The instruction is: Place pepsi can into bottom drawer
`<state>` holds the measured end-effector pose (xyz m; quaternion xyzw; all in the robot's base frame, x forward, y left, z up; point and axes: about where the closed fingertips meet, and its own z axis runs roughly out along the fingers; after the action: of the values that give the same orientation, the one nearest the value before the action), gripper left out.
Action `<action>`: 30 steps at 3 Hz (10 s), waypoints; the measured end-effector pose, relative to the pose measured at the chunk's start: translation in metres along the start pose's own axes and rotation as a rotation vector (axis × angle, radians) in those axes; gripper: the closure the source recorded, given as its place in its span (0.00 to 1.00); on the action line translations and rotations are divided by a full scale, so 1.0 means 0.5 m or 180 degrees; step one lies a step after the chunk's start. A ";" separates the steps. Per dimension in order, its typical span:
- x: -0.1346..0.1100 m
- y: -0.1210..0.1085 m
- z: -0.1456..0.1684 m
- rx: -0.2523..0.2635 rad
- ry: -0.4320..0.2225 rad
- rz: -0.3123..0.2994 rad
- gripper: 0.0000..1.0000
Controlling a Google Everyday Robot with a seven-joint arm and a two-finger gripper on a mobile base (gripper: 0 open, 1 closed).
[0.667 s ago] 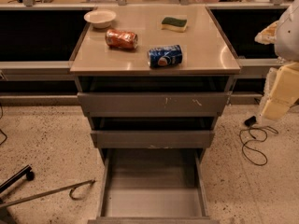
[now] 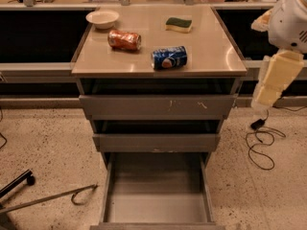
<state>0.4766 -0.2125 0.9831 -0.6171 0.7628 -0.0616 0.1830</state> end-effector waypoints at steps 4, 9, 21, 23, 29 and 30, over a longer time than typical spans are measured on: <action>-0.158 -0.323 0.166 0.0161 -0.0392 -0.0538 0.00; -0.300 -0.394 0.446 -0.0217 -0.0935 -0.0794 0.00; -0.308 -0.071 0.504 -0.0926 -0.1551 -0.0683 1.00; -0.235 0.096 0.437 -0.1036 -0.1566 -0.0083 1.00; -0.176 0.245 0.874 -0.0925 -0.1684 0.0509 1.00; -0.154 0.252 0.965 -0.0808 -0.1877 0.0881 1.00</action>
Offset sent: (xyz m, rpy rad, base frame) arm 0.2206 0.0474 0.0054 -0.0051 -0.1501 0.2158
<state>0.5451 -0.0458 0.5121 -0.5169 0.7552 0.2401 0.3239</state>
